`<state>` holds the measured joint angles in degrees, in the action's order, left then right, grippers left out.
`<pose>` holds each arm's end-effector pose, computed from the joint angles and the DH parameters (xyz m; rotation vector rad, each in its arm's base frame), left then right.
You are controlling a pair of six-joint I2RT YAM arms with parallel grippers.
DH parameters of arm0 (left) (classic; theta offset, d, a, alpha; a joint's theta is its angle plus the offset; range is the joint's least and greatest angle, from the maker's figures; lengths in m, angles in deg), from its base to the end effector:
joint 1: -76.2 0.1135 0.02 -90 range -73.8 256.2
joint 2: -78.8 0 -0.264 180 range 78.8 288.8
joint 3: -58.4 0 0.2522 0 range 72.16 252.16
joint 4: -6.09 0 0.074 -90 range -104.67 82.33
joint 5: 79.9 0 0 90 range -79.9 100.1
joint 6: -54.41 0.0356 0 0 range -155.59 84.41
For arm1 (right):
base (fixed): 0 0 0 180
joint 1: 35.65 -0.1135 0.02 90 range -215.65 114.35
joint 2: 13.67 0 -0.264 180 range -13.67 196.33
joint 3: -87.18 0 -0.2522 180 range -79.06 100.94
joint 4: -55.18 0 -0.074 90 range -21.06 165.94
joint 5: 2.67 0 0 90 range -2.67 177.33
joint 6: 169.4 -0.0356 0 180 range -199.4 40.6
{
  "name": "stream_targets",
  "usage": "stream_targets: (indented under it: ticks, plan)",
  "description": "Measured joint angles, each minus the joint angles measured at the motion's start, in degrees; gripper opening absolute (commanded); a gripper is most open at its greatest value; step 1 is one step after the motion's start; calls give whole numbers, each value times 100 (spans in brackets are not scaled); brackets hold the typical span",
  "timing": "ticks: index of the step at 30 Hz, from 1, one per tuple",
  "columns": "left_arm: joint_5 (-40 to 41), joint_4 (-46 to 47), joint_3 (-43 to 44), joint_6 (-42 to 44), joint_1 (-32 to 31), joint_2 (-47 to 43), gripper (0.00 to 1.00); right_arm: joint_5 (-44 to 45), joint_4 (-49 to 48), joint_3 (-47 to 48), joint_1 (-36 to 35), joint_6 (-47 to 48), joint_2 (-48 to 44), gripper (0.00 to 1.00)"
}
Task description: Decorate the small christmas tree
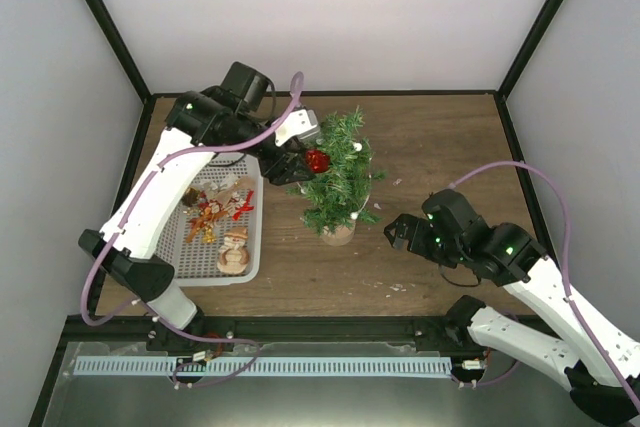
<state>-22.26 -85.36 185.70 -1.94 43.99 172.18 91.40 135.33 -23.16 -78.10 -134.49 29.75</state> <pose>0.2443 -0.1764 0.4300 1.5256 1.9697 -0.7112 0.0895 0.0784 0.3180 0.3180 2.5958 0.5795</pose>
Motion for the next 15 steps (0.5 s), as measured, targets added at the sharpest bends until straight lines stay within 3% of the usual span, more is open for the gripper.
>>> stream_targets:
  ticks: [8,15]
  plan:
    - [-63,-127,-170,17,369,-313,73,0,-2,0,0,20,26,98]
    - [-214,-192,-308,52,385,-437,65,0,-2,0,0,61,111,98]
